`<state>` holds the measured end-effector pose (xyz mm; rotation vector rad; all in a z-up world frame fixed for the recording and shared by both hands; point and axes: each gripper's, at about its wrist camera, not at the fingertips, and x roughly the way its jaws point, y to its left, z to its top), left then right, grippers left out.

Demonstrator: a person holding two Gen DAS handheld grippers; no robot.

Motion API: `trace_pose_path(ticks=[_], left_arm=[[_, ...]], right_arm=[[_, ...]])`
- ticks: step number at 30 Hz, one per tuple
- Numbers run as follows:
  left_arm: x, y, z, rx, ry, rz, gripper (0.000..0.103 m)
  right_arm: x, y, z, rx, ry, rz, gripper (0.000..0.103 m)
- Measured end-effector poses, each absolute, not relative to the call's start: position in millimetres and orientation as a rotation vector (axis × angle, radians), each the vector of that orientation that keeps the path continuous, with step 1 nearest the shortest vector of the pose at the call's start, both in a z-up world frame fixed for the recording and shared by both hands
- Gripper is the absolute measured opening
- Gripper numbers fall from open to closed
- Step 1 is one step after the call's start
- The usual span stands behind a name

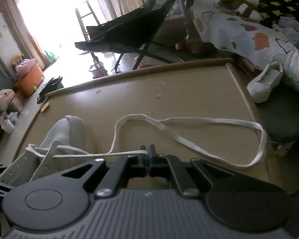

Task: Lace up shoes with both hands

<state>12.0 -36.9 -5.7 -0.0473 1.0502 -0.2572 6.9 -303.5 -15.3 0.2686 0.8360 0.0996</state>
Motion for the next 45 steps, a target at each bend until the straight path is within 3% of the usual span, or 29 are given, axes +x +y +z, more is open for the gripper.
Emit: trace_pose_path(ticks=[45], left_arm=[[9.4,-34.1,-9.0,-0.072,1.036,-0.257,0.087]], right_arm=[[-39.4,-350.5,29.7,0.395,0.715,-0.004,0.002]])
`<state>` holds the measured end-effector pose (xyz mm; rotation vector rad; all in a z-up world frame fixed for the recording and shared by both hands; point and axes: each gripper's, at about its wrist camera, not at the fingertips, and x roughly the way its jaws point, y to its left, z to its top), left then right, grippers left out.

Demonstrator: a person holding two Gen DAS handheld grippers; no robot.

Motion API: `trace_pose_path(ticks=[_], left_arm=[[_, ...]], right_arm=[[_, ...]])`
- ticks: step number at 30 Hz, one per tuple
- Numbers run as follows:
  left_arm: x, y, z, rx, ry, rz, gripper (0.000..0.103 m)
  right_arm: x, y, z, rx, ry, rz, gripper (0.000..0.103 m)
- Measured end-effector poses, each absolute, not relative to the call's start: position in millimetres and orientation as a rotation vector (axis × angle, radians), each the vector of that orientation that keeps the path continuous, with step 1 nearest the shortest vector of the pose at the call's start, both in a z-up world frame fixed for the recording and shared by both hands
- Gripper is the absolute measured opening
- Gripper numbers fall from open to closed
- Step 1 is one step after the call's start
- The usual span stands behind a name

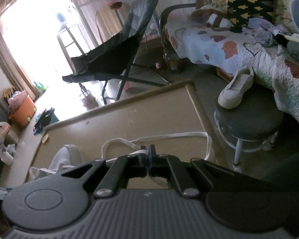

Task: Lace up shoes with both hands

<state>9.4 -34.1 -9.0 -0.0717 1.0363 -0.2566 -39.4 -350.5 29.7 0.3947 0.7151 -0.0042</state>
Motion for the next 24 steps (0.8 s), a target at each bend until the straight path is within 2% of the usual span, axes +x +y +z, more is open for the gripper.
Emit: trace_pose_path(ticks=[11,24], left_arm=[[10.0,-32.9,-9.7,-0.074,1.036,-0.257,0.088],[10.3,-31.7,-10.9,-0.076,1.035,-0.26,0.088]], right_arm=[[-52.7,-345.6,60.6,0.419,0.62,0.097,0.002],[-67.6,-312.0,96.0,0.298,0.491,0.324,0.002]])
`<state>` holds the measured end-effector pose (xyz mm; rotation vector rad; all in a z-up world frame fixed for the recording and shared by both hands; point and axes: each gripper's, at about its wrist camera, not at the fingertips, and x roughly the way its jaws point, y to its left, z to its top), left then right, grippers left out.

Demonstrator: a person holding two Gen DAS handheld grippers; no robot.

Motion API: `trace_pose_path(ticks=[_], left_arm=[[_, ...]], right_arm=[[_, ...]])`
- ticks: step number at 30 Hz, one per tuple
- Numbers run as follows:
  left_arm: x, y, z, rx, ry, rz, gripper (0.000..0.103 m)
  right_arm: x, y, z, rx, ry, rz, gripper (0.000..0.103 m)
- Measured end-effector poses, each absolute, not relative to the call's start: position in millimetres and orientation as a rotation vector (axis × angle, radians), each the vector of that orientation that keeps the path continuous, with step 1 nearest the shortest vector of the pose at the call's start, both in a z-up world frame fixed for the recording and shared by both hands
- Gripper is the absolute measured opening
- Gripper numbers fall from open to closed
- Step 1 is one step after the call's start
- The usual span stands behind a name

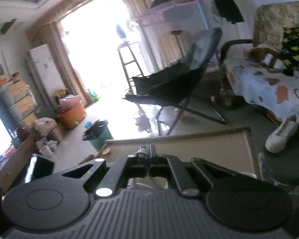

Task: Lace up shoes with both hands

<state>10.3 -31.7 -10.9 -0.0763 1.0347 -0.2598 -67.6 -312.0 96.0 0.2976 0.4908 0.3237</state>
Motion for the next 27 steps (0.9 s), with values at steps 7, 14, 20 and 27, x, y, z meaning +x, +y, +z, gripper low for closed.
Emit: trace_pose_path(ticks=[7,14,20,27], left_arm=[[10.5,-31.5,-10.9,-0.075,1.033,-0.263,0.088],[10.3,-31.3,-11.2,-0.073,1.031,-0.266,0.088],[10.4,-31.2,-11.5,-0.072,1.03,-0.269,0.088],[10.3,-31.0,-11.7,-0.072,1.028,-0.27,0.088]], right_arm=[[-68.8,-302.8,104.9,0.251,0.479,0.335,0.002],[-72.4,-301.5,109.1,0.227,0.479,0.306,0.002],[-76.8,-298.8,114.8,0.216,0.47,0.305,0.002],[-80.8,-295.6,119.5,0.199,0.463,0.314,0.002]])
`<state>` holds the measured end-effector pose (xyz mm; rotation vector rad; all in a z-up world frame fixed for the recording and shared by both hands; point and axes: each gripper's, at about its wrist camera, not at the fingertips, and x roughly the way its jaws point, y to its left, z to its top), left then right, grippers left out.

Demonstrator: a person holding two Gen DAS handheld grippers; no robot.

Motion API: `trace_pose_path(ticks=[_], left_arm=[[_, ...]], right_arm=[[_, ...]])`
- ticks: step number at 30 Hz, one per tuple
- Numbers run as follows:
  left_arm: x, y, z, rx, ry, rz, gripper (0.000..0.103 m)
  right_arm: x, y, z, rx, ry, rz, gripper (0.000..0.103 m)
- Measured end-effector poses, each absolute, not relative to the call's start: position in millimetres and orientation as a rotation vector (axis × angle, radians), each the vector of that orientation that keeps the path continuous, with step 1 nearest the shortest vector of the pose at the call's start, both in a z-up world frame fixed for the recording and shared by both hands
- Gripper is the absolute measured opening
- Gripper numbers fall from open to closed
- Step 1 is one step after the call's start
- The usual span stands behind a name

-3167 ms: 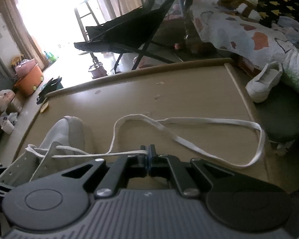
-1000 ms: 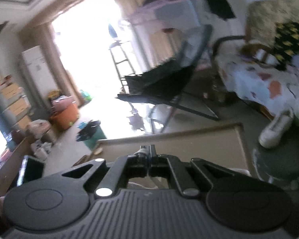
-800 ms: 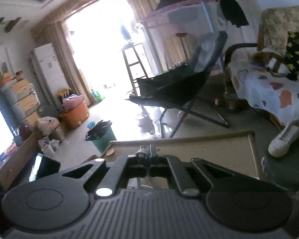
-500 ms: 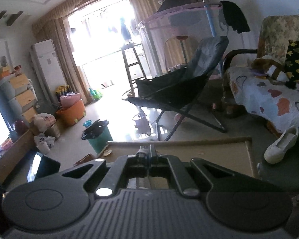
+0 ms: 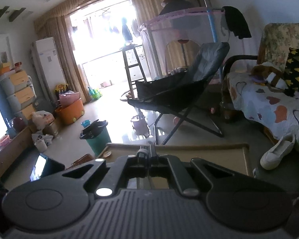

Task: Lace up shoes with both hands

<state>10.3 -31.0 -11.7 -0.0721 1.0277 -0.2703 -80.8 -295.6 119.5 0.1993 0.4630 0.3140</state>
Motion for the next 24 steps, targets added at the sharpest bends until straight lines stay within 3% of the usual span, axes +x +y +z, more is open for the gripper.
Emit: trace_pose_path(ticks=[24], left_arm=[[9.4,-31.4,-11.9,-0.073,1.025,-0.271,0.089]], right_arm=[[-93.0,-291.1,140.3,0.165,0.412,0.33,0.002]])
